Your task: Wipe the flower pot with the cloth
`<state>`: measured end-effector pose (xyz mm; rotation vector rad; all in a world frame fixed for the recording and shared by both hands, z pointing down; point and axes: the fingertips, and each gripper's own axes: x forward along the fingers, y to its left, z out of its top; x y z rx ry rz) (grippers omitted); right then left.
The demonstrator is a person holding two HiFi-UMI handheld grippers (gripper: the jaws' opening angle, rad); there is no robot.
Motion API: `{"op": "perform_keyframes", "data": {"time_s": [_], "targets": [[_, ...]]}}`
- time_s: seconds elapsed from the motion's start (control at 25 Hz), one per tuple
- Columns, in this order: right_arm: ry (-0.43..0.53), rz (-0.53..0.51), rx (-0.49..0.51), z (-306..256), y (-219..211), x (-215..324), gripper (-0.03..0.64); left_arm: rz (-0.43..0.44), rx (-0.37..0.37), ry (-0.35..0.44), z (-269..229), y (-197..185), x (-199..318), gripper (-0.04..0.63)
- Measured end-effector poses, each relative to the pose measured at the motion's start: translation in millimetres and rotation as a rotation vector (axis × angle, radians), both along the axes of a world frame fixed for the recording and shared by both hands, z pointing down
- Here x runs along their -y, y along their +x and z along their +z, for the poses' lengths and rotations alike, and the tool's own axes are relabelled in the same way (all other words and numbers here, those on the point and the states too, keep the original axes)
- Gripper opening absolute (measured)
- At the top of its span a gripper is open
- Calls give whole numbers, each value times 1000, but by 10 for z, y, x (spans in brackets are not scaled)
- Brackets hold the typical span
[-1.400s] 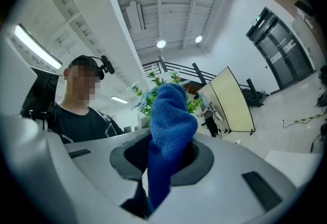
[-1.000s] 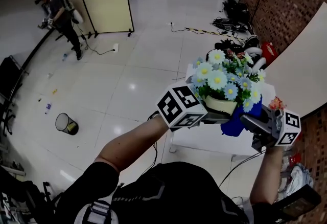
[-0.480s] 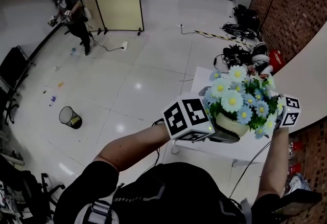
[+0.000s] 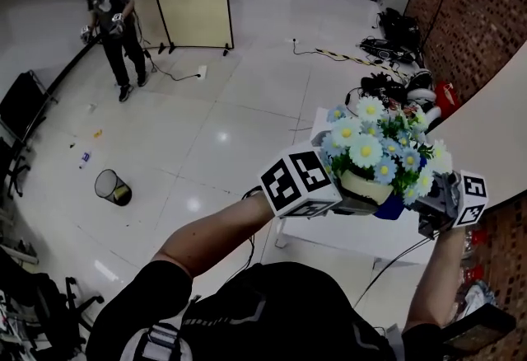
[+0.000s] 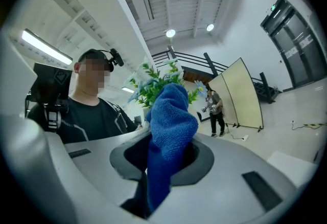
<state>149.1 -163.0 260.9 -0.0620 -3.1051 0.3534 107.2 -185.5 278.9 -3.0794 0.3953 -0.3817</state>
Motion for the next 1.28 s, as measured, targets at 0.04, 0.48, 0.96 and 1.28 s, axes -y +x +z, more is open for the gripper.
{"op": "perform_keyframes", "data": {"time_s": [0.04, 0.48, 0.96, 1.28], "targets": [[13, 33, -3, 3, -38, -10, 69, -15, -1, -2, -3, -26, 64, 581], [142, 203, 6, -130, -221, -263, 69, -40, -43, -11, -66, 7, 209, 581], [224, 732, -127, 167, -186, -78, 70, -112, -124, 6, -527, -26, 443, 581], [202, 833, -168, 287, -260, 199, 71, -40, -94, 10, -449, 177, 158, 581]]}}
